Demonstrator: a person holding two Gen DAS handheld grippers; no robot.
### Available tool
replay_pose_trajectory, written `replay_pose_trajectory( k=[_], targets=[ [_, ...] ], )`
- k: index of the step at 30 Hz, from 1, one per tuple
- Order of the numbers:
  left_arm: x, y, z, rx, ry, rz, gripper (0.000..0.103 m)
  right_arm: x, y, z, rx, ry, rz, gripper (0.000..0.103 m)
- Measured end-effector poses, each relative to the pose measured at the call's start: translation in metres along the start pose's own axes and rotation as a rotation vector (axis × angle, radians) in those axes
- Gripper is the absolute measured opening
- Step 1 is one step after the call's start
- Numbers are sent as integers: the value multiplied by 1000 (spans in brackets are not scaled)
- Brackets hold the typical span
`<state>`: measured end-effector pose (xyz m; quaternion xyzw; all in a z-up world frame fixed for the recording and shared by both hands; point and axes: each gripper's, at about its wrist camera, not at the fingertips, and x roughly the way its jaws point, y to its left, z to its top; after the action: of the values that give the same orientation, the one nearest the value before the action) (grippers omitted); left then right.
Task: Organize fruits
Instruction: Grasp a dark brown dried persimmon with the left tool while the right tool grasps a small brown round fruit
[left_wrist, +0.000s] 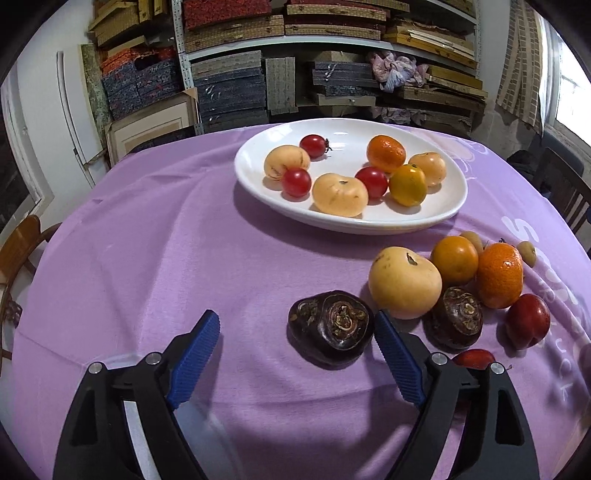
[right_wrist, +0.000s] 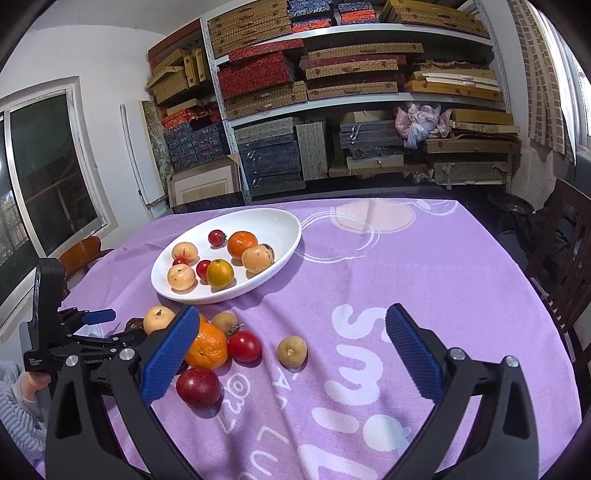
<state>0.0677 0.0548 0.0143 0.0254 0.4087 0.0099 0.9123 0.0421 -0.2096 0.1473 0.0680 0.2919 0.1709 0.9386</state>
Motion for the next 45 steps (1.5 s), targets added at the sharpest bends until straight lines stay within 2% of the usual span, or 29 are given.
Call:
replay_pose_trajectory(
  k=[6, 13, 15, 19, 27, 31, 32, 33, 35, 39, 45],
  targets=[
    [-2, 15, -7, -17, 22, -24, 86, 3, 0, 0, 6, 6, 9, 99],
    [8, 0, 3, 30, 27, -10, 85, 8, 3, -2, -8, 20, 0, 99],
    [10, 3, 5, 13, 29, -10, 80, 8, 3, -1, -3, 20, 1, 99],
    [10, 12, 2, -16, 43, -38, 51, 8, 2, -1, 6, 18, 7, 99],
    [4, 22, -2, -51, 31, -71, 49, 8, 3, -2, -10, 41, 22, 99],
    [-7, 26, -4, -54, -18, -39, 49, 8, 15, -4, -87, 70, 51, 99],
    [-10, 27, -4, -58, -27, -37, 49, 7, 21, -5, -130, 73, 50, 97],
    [-14, 29, -4, -65, -31, -41, 49, 7, 27, -7, -173, 79, 47, 90],
    [-18, 32, -5, -81, -35, -46, 49, 13, 37, -12, -245, 123, 42, 57],
    [-20, 33, -6, -93, -25, -68, 49, 32, 39, -22, -265, 206, 32, 54],
    [-21, 26, -7, -82, -24, -92, 49, 46, 40, -28, -285, 230, 3, 54]
  ],
)
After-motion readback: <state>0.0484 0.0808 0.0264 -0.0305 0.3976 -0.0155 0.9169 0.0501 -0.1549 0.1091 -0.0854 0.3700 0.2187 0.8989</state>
